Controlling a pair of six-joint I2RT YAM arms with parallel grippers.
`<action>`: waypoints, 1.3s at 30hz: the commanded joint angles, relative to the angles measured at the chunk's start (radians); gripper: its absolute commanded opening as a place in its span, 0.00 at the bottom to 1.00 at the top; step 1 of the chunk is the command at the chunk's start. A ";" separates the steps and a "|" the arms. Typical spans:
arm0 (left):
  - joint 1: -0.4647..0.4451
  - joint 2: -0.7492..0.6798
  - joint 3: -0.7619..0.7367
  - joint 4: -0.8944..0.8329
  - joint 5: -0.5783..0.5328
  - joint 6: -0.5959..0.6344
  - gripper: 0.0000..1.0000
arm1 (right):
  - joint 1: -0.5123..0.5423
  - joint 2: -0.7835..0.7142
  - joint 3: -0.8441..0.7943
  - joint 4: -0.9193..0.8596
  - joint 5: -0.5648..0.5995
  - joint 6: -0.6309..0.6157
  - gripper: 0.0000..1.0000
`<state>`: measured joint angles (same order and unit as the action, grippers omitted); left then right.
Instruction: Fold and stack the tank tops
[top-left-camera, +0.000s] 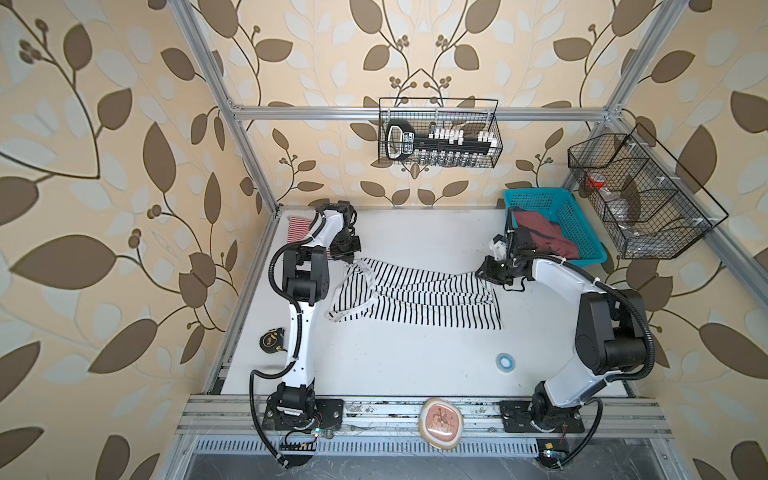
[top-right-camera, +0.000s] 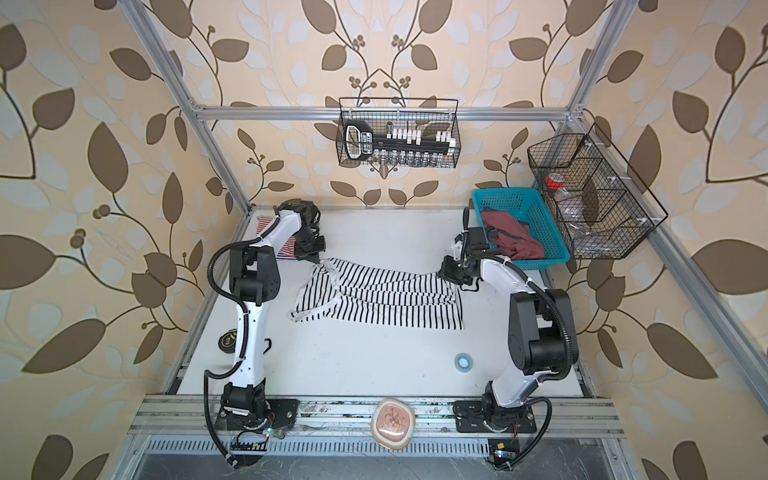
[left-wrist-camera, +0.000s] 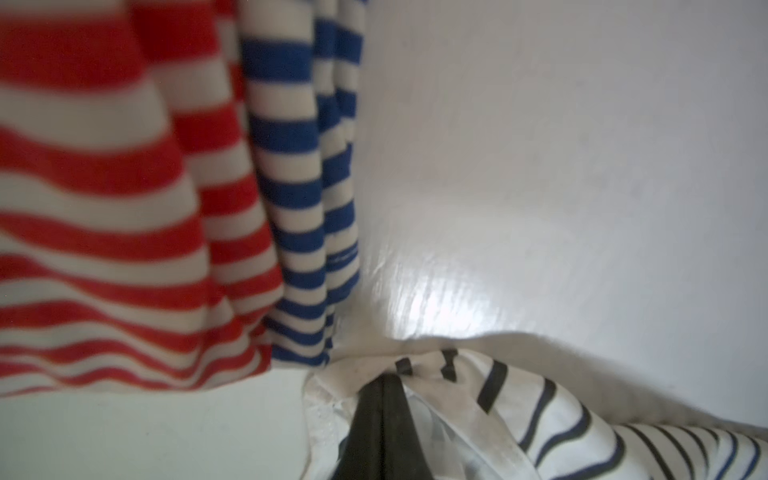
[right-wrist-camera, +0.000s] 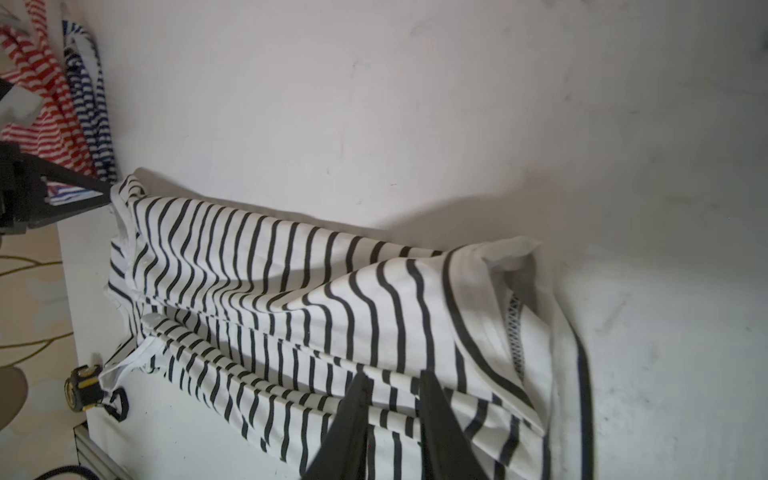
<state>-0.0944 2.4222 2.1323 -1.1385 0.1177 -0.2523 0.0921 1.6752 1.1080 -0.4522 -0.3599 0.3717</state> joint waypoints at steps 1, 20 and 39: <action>0.001 -0.143 -0.048 0.028 -0.033 0.012 0.00 | 0.033 0.058 -0.011 0.070 -0.083 0.032 0.16; 0.011 -0.216 -0.218 0.133 -0.203 0.044 0.00 | 0.035 0.222 -0.100 0.092 -0.062 0.047 0.01; 0.032 -0.290 -0.150 0.181 -0.087 -0.015 0.32 | -0.013 0.077 -0.108 0.198 -0.277 0.135 0.30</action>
<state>-0.0704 2.2463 1.9263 -0.9733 -0.0132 -0.2443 0.0967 1.8133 1.0000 -0.2844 -0.5652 0.4706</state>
